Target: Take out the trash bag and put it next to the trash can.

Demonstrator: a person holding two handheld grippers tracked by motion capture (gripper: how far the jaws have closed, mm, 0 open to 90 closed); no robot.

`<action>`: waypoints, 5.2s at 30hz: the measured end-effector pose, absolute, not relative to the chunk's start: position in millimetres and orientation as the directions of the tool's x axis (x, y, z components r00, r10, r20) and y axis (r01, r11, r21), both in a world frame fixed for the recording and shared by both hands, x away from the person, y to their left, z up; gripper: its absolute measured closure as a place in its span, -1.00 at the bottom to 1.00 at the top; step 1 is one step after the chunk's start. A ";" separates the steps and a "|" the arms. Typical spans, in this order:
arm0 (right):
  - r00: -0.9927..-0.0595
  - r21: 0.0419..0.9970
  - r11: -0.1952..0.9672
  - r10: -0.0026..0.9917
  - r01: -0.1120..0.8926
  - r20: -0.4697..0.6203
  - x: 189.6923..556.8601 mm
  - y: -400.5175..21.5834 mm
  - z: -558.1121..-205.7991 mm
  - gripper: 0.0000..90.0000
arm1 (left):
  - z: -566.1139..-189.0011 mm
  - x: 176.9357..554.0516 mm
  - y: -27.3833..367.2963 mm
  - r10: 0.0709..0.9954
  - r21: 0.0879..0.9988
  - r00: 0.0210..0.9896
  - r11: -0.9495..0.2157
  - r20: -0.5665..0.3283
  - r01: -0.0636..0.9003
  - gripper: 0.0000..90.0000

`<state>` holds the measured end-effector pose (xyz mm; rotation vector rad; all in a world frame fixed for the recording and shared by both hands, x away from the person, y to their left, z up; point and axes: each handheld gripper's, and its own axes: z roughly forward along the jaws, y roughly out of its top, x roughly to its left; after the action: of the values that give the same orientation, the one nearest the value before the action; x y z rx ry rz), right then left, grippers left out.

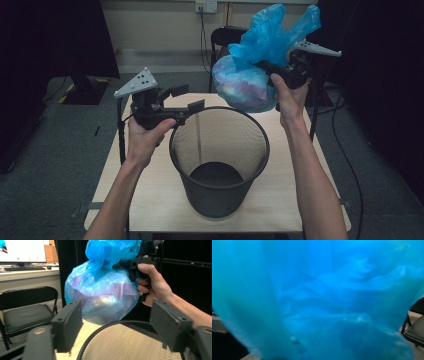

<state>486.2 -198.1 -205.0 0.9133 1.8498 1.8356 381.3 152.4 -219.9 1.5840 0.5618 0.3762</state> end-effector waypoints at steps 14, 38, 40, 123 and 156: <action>-0.671 0.958 0.005 0.715 0.285 0.196 503.3 -203.0 -264.5 0.99 | -247.8 387.4 178.4 0.558 0.978 0.812 -0.004 -0.170 0.207 -0.65; -0.596 0.874 0.040 0.747 0.484 0.296 515.7 -213.9 -412.3 0.95 | -327.5 375.9 236.4 0.703 0.941 0.688 -0.082 -0.179 0.328 -0.66; -0.592 0.870 0.042 0.749 0.491 0.297 516.6 -211.3 -423.8 0.94 | -341.5 373.2 240.2 0.726 0.929 0.667 -0.114 -0.164 0.352 -0.66; -0.544 0.917 -0.024 0.799 0.398 0.257 425.3 -269.3 -352.6 -0.65 | -500.9 355.6 204.0 0.826 0.725 0.563 -0.390 0.004 0.568 -0.81; -0.444 0.857 0.074 0.876 0.510 0.188 333.5 -292.2 -421.6 -0.65 | -501.2 355.4 202.6 0.832 0.727 0.555 -0.381 0.001 0.571 -0.82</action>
<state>333.5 -292.2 -421.6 1.3747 1.9815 1.3230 355.4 202.6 -501.2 2.0986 1.1226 0.4858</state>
